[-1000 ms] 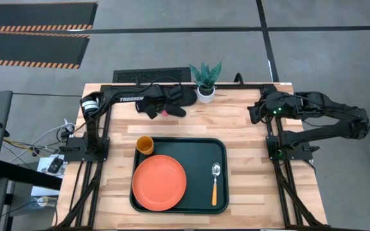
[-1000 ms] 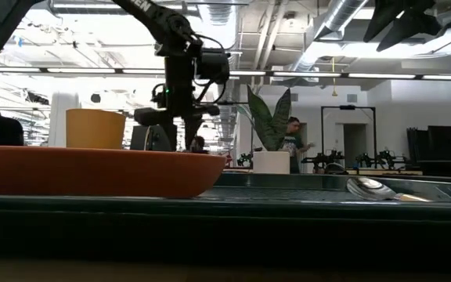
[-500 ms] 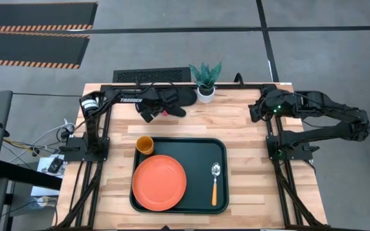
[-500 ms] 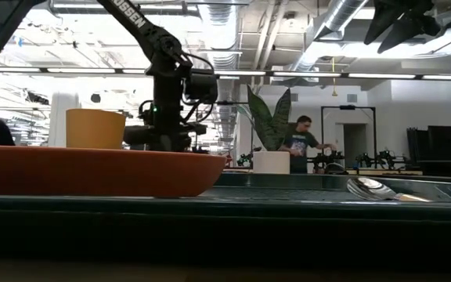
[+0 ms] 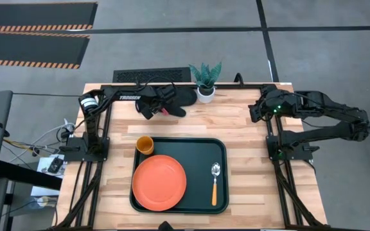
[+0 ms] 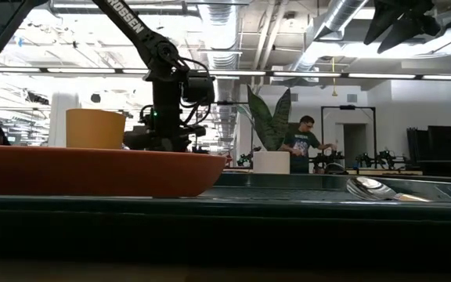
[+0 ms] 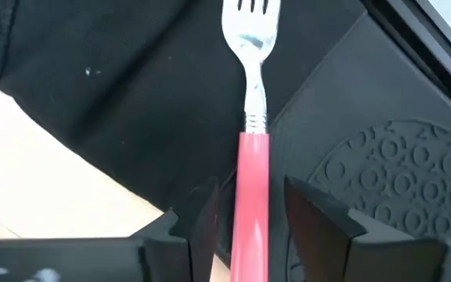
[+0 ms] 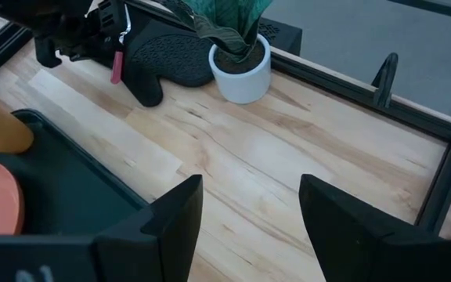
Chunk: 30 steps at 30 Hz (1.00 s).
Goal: Pick and place plate/cup/fork/spoon on tray
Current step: Put the pink fork to the left of the yellow spoon on the black serving tray
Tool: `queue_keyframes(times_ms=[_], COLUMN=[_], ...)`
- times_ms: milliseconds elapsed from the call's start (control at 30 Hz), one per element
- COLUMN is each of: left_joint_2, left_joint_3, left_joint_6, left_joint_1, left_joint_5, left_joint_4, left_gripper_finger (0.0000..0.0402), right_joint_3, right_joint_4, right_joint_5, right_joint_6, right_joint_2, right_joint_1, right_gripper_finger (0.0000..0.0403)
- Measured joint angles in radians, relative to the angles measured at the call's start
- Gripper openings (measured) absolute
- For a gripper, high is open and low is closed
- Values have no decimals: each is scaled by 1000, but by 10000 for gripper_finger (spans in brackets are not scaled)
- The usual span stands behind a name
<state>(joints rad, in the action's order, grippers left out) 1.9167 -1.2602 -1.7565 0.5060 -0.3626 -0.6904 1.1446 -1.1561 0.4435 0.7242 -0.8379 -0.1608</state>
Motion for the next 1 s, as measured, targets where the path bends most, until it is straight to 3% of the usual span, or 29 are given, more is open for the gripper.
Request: queue_keyframes(times_ms=[433,533,700,1000], left_joint_2=[56,56,57,64], left_joint_3=[-6,-6,-6,-38], left_joint_6=[21,20,13,23], left_joint_1=[2,3,1,-9], left_joint_5=[52,68,70,70], left_joint_4=[24,20,14,-22], left_gripper_finger=[129,110,42,39], right_joint_3=[0,0,0,0], right_joint_4=[1,0,0,4], right_joint_5=[1,1,1,1], right_joint_6=[-3,-3,-3,-28], right_joint_2=[2,2,2,2], right_joint_1=[0,0,0,0], right_gripper_finger=[239,239,239,239])
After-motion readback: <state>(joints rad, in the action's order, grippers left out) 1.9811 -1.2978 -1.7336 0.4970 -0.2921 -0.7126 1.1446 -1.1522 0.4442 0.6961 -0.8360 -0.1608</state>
